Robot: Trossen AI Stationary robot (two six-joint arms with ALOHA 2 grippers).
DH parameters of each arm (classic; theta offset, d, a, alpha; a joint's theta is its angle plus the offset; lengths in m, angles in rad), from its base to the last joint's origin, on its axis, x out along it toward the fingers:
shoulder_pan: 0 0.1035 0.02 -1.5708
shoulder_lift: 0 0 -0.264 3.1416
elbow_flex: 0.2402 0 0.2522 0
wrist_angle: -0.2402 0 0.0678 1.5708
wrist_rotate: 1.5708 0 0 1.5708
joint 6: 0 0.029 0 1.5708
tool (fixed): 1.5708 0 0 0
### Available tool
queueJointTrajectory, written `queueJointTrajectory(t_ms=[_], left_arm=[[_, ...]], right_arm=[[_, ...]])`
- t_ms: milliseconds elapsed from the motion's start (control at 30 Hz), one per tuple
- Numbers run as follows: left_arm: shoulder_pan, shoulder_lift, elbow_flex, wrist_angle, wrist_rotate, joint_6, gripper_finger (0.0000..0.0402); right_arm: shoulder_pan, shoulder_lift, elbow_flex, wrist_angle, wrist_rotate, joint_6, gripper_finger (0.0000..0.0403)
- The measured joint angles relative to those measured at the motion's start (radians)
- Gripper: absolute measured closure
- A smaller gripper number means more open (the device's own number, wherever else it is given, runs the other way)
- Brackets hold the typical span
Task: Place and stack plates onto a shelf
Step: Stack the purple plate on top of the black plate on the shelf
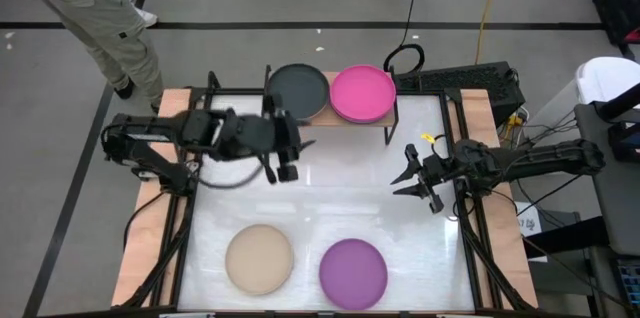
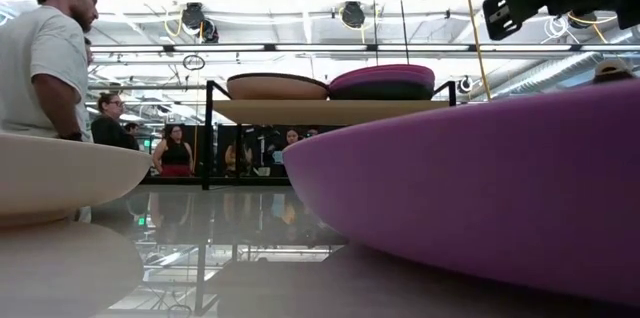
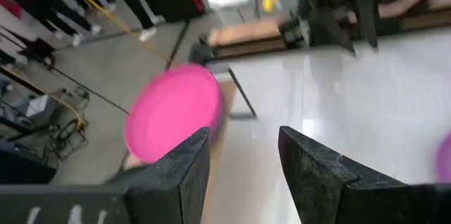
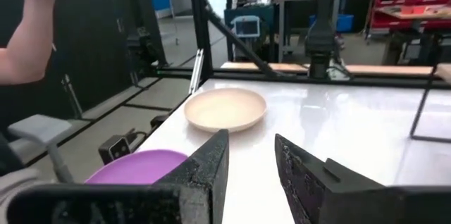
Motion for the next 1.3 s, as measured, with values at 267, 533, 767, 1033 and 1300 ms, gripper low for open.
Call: queueJointTrajectory(t_ms=[267, 533, 767, 1033, 1300], left_arm=[[-0.004, -0.193, -0.427, 0.347, -0.009, -0.045, 0.0227], [-0.029, -0.380, -0.855, 0.810, -0.008, -0.097, 0.0227], [-0.066, -0.391, -1.078, 1.163, -0.005, -0.113, 0.0227], [-0.087, -0.380, -1.166, 1.301, -0.005, -0.120, 0.0227], [-0.087, -0.366, -1.168, 1.297, -0.005, -0.141, 0.0227]], right_arm=[[0.008, 0.080, 0.000, -0.008, 0.002, -0.015, 0.0305], [0.034, 0.213, 0.052, -0.022, 0.004, -0.015, 0.0305], [0.105, 0.359, 0.131, -0.044, 0.054, -0.037, 0.0305], [0.165, 0.484, 0.164, -0.067, 0.081, -0.012, 0.0305], [0.222, 0.580, 0.164, -0.050, 0.135, -0.006, 0.0305]])
